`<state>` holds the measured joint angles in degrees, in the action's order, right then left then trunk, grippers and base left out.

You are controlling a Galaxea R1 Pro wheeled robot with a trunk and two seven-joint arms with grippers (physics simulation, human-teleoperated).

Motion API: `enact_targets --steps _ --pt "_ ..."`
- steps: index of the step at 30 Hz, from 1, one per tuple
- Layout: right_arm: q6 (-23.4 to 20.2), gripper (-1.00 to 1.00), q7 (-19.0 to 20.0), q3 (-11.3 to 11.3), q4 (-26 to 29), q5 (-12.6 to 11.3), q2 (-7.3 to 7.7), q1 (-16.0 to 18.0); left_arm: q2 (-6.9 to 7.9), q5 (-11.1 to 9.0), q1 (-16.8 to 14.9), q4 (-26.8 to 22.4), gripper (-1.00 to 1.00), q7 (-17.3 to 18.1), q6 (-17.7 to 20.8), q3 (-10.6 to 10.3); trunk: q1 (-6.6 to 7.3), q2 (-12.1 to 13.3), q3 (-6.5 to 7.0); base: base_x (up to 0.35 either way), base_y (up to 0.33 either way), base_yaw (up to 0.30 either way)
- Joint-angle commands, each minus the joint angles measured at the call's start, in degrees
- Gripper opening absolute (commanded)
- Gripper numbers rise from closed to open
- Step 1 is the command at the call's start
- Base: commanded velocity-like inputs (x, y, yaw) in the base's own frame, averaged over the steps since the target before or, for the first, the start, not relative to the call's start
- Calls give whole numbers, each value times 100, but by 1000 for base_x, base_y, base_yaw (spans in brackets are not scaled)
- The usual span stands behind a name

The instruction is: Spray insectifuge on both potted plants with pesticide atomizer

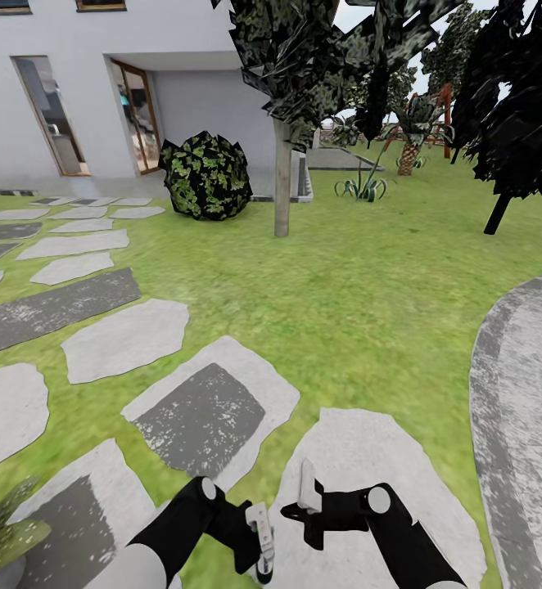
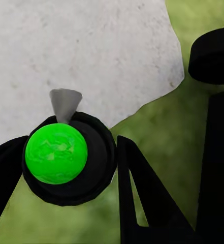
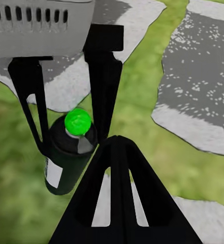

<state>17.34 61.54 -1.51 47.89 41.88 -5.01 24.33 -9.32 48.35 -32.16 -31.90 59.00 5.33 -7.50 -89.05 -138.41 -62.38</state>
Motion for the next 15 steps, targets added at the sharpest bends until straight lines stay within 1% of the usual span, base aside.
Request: enact_targets --steps 1,4,6,7,15 --pt "24 -100 17 -16 4 39 -7 2 -8 -7 -1 -10 -100 22 25 -5 1 -2 -5 0 0 0" --pt "26 -100 16 -16 2 39 -5 2 -16 -86 -1 -9 -100 16 1 -6 1 -2 -5 0 0 0" --pt "25 -100 16 -16 2 39 -2 2 -17 -219 -1 -15 -100 -7 3 -6 1 -2 -5 0 0 0" --pt "24 -100 16 -16 1 39 -2 2 -17 -250 -1 -20 -100 -14 3 -9 1 -2 -5 0 0 0" --pt "24 -100 16 -16 1 39 -3 2 -26 -336 -1 -84 -100 -29 -8 -6 1 -2 -5 0 0 0"
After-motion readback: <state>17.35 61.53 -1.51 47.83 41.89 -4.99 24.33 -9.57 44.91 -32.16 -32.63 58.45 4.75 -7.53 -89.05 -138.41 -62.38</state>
